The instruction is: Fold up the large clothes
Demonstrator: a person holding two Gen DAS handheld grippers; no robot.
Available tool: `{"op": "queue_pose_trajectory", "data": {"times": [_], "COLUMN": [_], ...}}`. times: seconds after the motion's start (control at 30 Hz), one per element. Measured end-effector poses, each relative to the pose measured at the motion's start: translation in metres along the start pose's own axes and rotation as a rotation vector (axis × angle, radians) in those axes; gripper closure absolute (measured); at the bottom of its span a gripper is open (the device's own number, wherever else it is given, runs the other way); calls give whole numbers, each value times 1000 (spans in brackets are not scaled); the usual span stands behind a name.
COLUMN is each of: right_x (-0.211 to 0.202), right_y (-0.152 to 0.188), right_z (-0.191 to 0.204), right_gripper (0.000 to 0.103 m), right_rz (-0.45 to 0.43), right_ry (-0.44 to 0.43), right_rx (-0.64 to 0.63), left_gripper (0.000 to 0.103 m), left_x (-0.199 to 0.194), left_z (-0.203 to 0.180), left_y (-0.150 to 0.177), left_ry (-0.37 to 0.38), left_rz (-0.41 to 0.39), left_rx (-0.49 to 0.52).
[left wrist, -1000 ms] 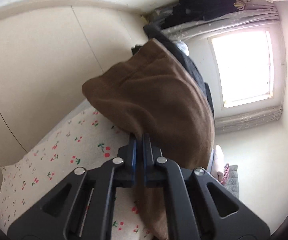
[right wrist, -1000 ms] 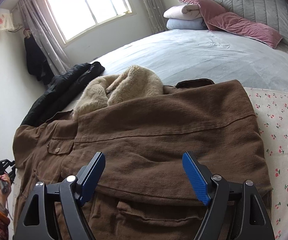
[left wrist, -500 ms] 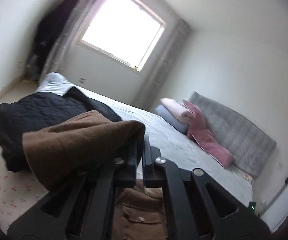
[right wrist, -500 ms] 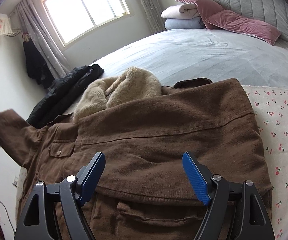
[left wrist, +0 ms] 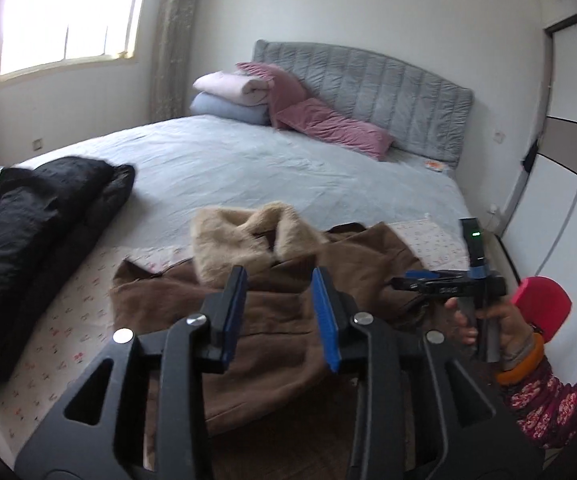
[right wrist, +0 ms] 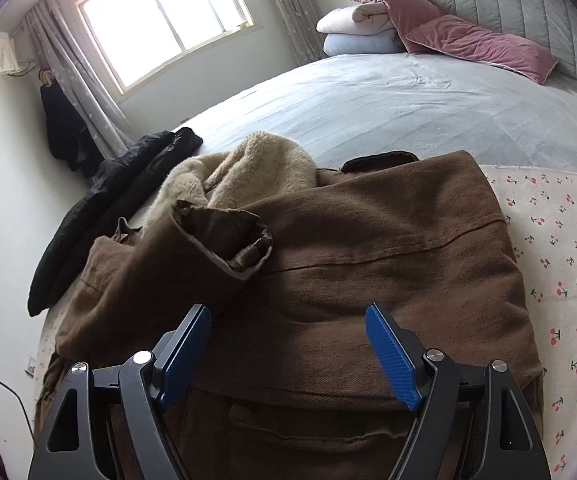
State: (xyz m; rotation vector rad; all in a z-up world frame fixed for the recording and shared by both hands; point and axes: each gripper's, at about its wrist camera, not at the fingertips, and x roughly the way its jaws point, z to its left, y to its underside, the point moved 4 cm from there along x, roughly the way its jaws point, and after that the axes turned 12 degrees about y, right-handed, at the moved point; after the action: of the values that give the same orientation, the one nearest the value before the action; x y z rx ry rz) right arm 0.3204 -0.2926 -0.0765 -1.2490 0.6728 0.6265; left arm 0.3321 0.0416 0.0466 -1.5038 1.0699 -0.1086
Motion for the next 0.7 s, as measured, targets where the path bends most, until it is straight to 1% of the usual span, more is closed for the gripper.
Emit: {"op": "queue_pose_trajectory", "data": {"times": [0.03,0.1,0.13,0.17,0.23,0.27,0.3,0.4,0.47,0.5,0.53,0.57,0.6,0.63,0.67,0.7], "right_x": [1,1,-2,-5,-12,-16,-19,-24,-15,-5,6,20,33,45,55,56], "right_y": [1,3,3,3,-1,-5,-9,-25,-33,-35,-35,-33,-29,-25,-21,-19], "right_z": [3,9,11,11,7,5,4,7,18,24,31,37,42,47,53,56], "right_gripper": [22,22,22,22,22,22,22,22,22,22,22,22,24,44,95,99], "right_rz": [13,34,37,40,55,62,66,78,110,139,173,210,241,263,282,269], "right_ry": [1,5,5,-3,-46,-74,-96,-155,-219,-238,-233,-210,-179,-147,-145,-155], "right_rx": [-3,-22,-29,-24,9,33,58,126,157,171,174,166,153,133,107,106], "left_gripper": [63,55,54,53,50,45,43,43,44,62,77,89,92,92,93,93], "left_x": [-1,7,10,16,32,43,52,82,100,103,103,97,88,74,62,48], "left_z": [23,63,76,93,118,128,137,150,155,156,155,152,151,150,152,156], "left_y": [6,27,41,47,55,57,60,68,77,79,80,78,75,71,70,69], "left_ry": [-48,-121,-144,-157,-158,-157,-156,-143,-129,-127,-134,-126,-111,-88,-69,-64], "left_rz": [23,81,99,123,168,187,201,268,310,314,302,273,226,163,108,45], "left_rx": [-32,-104,-130,-160,-221,-245,-267,-310,-349,-365,-368,-369,-381,-402,-424,-447]}}
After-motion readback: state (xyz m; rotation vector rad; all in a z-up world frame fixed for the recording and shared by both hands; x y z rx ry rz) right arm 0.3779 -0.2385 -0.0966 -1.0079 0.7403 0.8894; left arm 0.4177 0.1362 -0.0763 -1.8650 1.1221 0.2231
